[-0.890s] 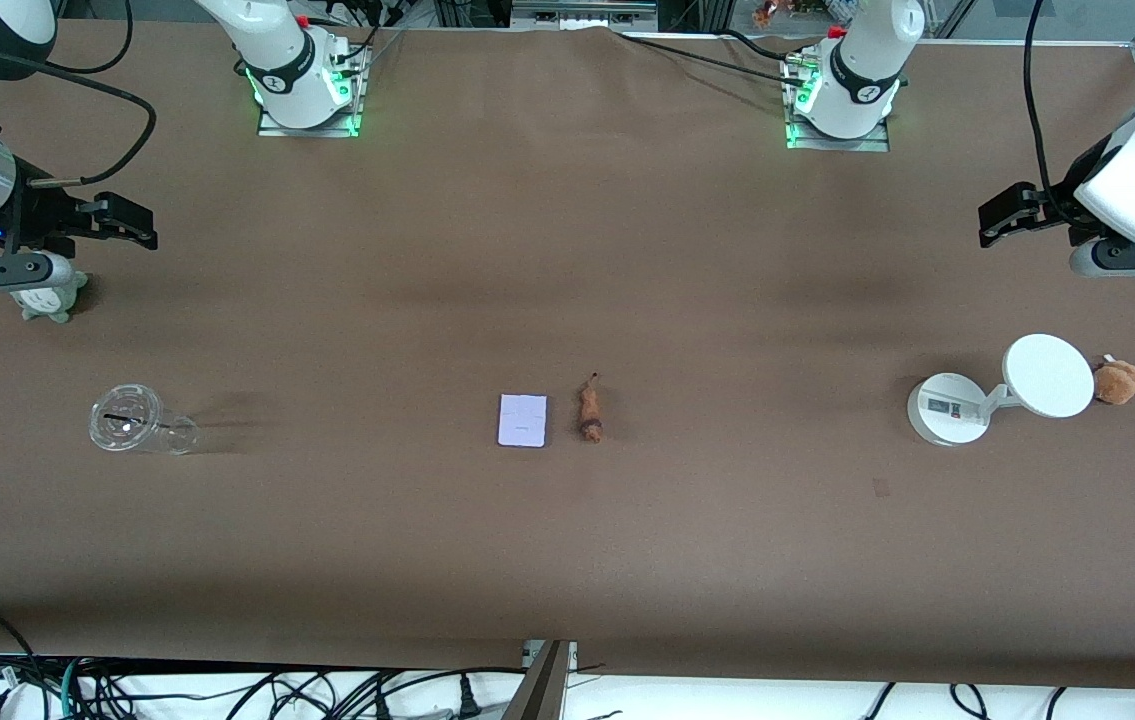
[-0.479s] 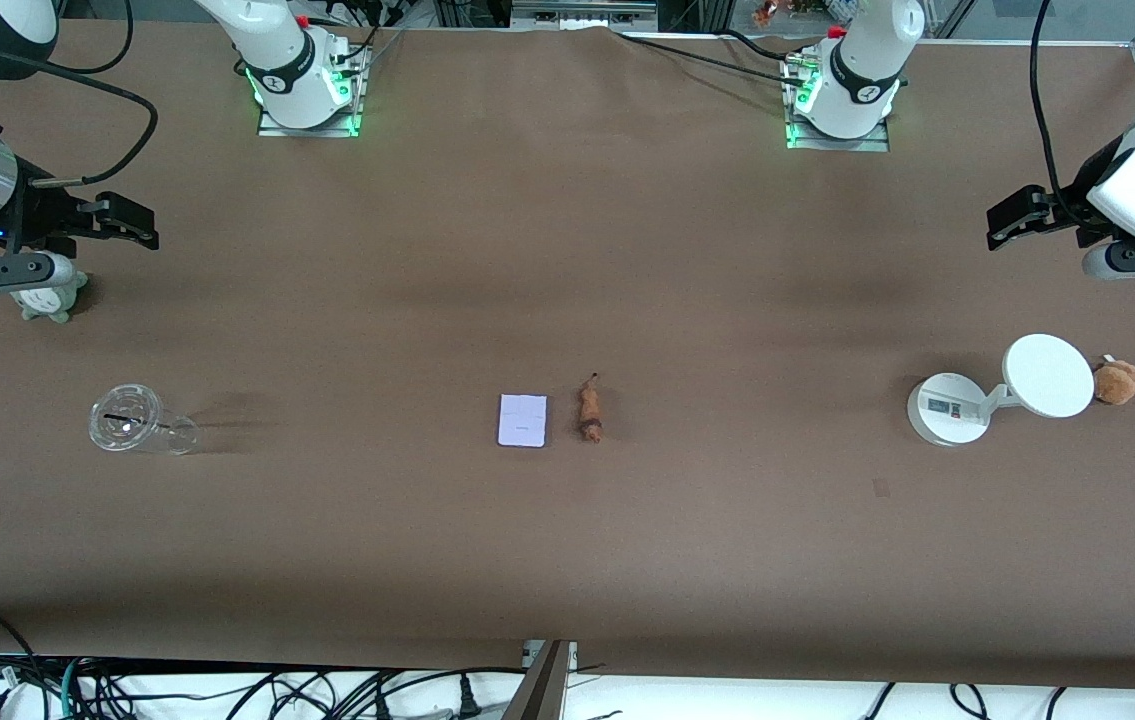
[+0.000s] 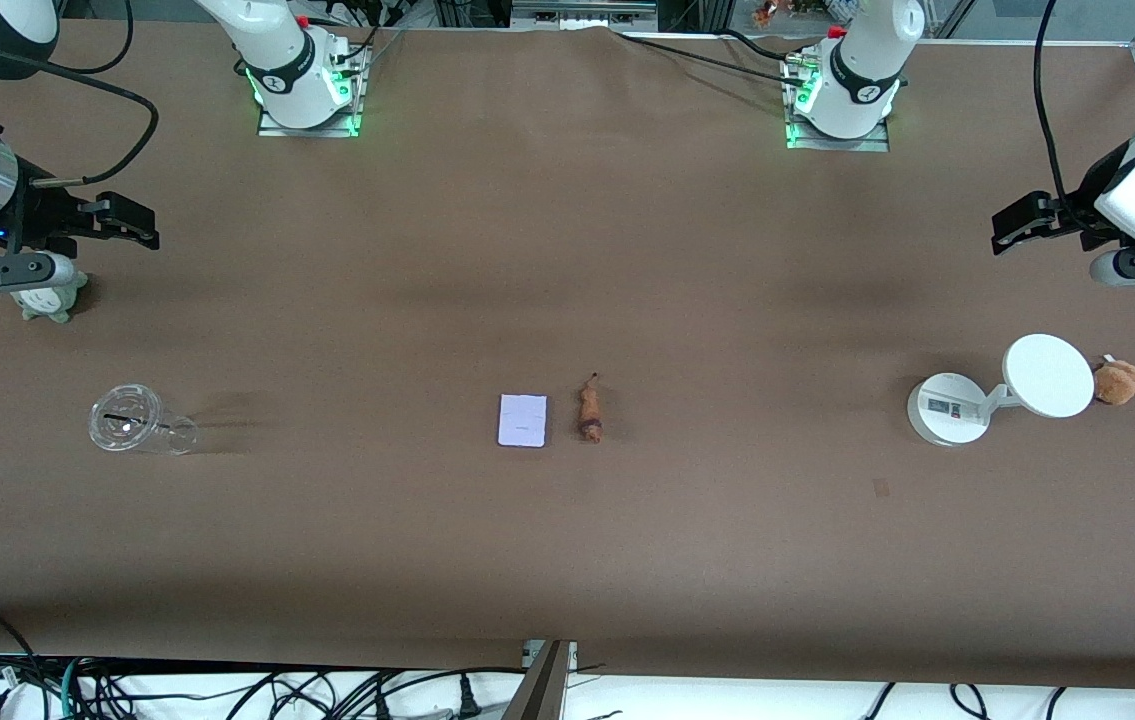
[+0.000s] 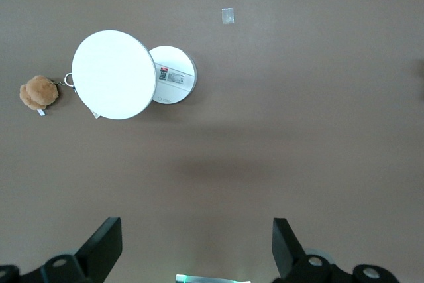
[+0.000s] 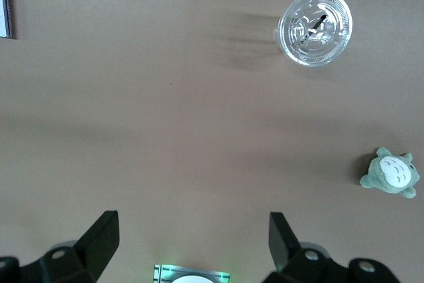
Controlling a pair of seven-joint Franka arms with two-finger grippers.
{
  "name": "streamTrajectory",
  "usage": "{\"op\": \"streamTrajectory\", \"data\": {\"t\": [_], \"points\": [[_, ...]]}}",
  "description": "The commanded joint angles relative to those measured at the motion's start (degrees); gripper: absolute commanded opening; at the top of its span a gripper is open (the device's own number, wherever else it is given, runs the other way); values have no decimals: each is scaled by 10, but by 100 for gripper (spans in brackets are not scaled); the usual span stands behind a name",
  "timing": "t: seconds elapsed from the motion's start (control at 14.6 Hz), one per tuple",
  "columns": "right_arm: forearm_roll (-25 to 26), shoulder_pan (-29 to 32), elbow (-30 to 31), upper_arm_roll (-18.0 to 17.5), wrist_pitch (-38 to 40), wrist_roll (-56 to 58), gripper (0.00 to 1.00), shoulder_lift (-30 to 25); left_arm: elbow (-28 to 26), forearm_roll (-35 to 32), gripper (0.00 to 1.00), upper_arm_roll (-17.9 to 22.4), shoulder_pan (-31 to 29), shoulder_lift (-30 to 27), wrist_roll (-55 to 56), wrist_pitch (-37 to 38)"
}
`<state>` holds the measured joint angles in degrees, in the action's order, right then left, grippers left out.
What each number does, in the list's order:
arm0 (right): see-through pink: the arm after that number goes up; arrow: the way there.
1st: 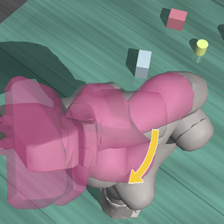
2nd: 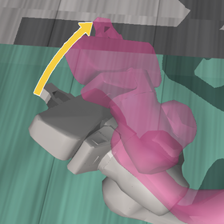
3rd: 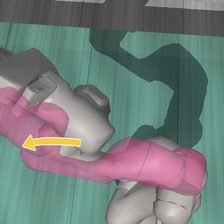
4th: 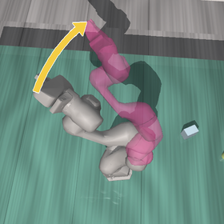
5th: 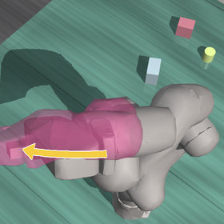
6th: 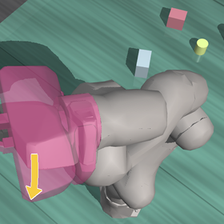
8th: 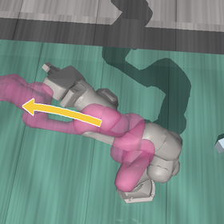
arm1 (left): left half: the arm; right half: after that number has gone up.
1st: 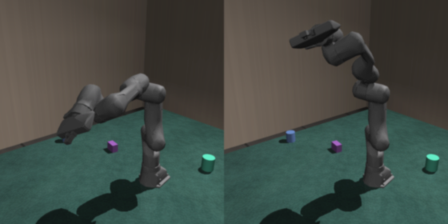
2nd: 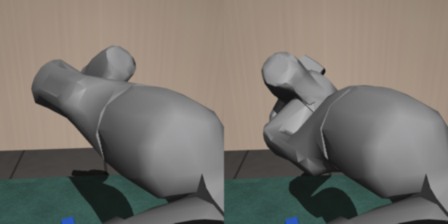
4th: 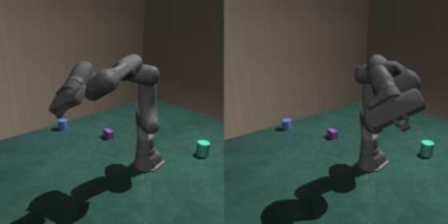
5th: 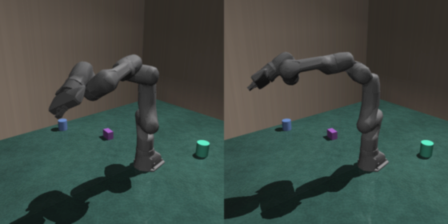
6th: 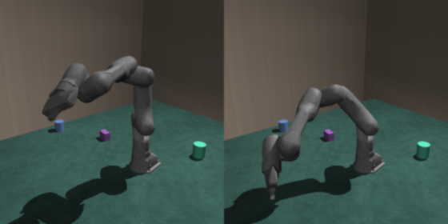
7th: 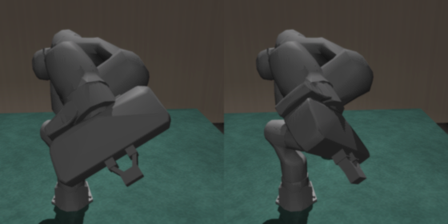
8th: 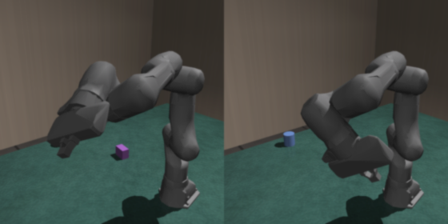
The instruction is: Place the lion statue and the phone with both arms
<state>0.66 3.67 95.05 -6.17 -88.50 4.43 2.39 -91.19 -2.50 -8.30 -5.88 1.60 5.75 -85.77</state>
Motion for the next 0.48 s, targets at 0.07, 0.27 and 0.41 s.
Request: {"op": "streamTrajectory", "data": {"t": [0.07, 0.27, 0.41], "points": [[-10, 4, -13, -4, 3, -5, 100, 4, 14, -8, 100, -2, -2, 20, 3, -21], [-10, 4, -13, -4, 3, -5, 100, 4, 15, -7, 100, -7, 5, 48, 2, -21], [-10, 4, -13, -4, 3, -5, 100, 4, 15, -5, 100, -8, 1, 46, -2, -24]]}}
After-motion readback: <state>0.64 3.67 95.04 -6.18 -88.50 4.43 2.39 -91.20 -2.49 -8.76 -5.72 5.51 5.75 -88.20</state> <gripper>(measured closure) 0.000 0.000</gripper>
